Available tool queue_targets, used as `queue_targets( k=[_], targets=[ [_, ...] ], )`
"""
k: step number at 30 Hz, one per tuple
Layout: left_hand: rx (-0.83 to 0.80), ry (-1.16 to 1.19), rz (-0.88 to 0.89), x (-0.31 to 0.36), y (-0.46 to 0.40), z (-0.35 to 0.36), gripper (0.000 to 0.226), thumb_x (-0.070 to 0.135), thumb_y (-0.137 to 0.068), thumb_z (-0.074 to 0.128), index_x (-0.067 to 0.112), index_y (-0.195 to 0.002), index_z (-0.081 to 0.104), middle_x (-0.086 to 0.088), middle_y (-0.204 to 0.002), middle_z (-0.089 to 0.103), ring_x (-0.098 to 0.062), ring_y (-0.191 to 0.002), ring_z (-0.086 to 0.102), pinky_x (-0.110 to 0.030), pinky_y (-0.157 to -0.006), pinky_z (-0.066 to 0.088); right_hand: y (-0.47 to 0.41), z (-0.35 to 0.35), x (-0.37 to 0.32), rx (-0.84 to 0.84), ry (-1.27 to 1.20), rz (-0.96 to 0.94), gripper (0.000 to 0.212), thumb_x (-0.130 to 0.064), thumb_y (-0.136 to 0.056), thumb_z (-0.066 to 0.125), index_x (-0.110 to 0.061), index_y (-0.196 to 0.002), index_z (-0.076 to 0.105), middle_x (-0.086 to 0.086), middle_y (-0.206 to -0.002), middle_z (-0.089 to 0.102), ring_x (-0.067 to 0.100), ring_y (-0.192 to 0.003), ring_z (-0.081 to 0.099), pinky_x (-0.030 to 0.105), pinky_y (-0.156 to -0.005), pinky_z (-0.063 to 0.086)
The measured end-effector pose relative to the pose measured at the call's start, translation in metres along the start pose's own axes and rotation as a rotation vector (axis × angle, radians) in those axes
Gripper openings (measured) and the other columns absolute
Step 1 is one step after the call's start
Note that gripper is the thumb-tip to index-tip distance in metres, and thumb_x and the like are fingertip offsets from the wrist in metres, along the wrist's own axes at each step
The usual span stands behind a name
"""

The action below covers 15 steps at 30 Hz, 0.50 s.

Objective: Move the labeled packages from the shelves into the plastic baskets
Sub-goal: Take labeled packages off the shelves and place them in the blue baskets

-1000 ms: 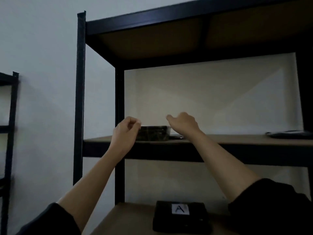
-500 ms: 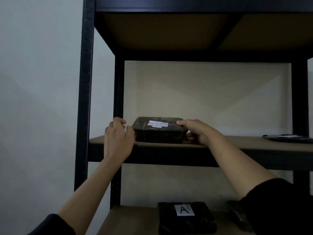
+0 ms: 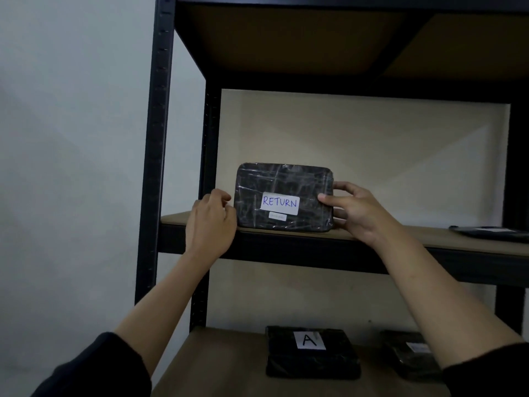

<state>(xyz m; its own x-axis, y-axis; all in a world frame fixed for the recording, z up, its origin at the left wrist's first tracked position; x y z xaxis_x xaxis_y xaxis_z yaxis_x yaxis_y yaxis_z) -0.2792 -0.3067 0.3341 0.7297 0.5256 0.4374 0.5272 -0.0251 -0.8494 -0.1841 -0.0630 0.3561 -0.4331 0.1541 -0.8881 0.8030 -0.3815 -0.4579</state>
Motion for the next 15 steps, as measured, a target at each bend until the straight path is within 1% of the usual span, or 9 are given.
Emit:
queue_targets(
  k=[4,8,10,12,14,15],
  targets=[
    [-0.009,-0.012,0.009,-0.002,0.0,0.001,0.026,0.021,-0.095,0.039,0.011,-0.115,0.053,-0.008,-0.112,0.062,-0.024,-0.103,0.053,-0.031,-0.074,0.038,-0.001,0.0,0.002,-0.014,-0.005,0.0,0.028,0.001,-0.083,0.068,-0.018,-0.101,0.059,0.009,-0.087,0.072,0.017,-0.068,0.071,0.027,-0.059,0.052],
    [-0.025,-0.046,0.021,-0.003,-0.001,0.003,0.024,0.021,-0.095,0.04,0.012,-0.113,0.053,-0.008,-0.111,0.063,-0.023,-0.102,0.053,-0.029,-0.075,0.036,-0.002,0.0,0.004,-0.013,0.003,0.019,0.032,-0.002,-0.083,0.069,-0.016,-0.109,0.059,0.009,-0.09,0.071,0.022,-0.075,0.069,0.033,-0.069,0.053],
    [-0.048,-0.029,0.021,-0.003,-0.002,0.003,0.025,0.02,-0.095,0.041,0.011,-0.113,0.054,-0.009,-0.112,0.062,-0.024,-0.104,0.052,-0.028,-0.078,0.036,-0.002,0.0,0.004,0.013,0.024,0.029,0.028,-0.006,-0.082,0.072,-0.015,-0.105,0.06,0.006,-0.089,0.071,0.021,-0.074,0.068,0.033,-0.07,0.053],
    [-0.062,0.002,0.018,-0.001,0.001,0.0,0.026,0.019,-0.095,0.042,0.011,-0.115,0.055,-0.009,-0.115,0.061,-0.025,-0.107,0.051,-0.027,-0.083,0.034,0.001,-0.002,0.001,0.071,0.032,0.024,0.025,-0.014,-0.081,0.074,-0.013,-0.103,0.061,0.003,-0.086,0.071,0.018,-0.073,0.066,0.03,-0.069,0.052],
    [-0.032,0.021,0.023,0.003,0.009,-0.006,0.028,0.018,-0.094,0.043,0.011,-0.118,0.055,-0.009,-0.119,0.06,-0.025,-0.11,0.048,-0.026,-0.086,0.032,0.007,-0.005,-0.006,0.137,-0.002,-0.016,0.015,-0.019,-0.086,0.068,-0.013,-0.099,0.062,0.003,-0.084,0.069,0.015,-0.07,0.065,0.025,-0.063,0.049],
    [0.002,0.023,0.037,0.006,0.016,-0.011,0.028,0.018,-0.093,0.045,0.011,-0.118,0.055,-0.009,-0.118,0.059,-0.025,-0.109,0.048,-0.027,-0.087,0.032,0.012,-0.009,-0.01,0.173,-0.011,-0.044,0.008,-0.021,-0.089,0.064,-0.015,-0.095,0.061,0.003,-0.084,0.068,0.016,-0.071,0.064,0.026,-0.064,0.049]
  ],
)
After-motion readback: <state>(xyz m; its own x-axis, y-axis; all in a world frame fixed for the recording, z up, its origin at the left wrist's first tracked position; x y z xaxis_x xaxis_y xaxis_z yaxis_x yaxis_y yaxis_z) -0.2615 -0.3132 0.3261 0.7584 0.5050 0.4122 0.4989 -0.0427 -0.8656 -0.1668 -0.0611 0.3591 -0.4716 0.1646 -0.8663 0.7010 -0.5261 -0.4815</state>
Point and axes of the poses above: each hand's wrist, its own y-axis away from the middle knuckle, its own z-axis out of the palm, x = y × z, the point moved 8 cm from there along -y, towards the middle knuckle
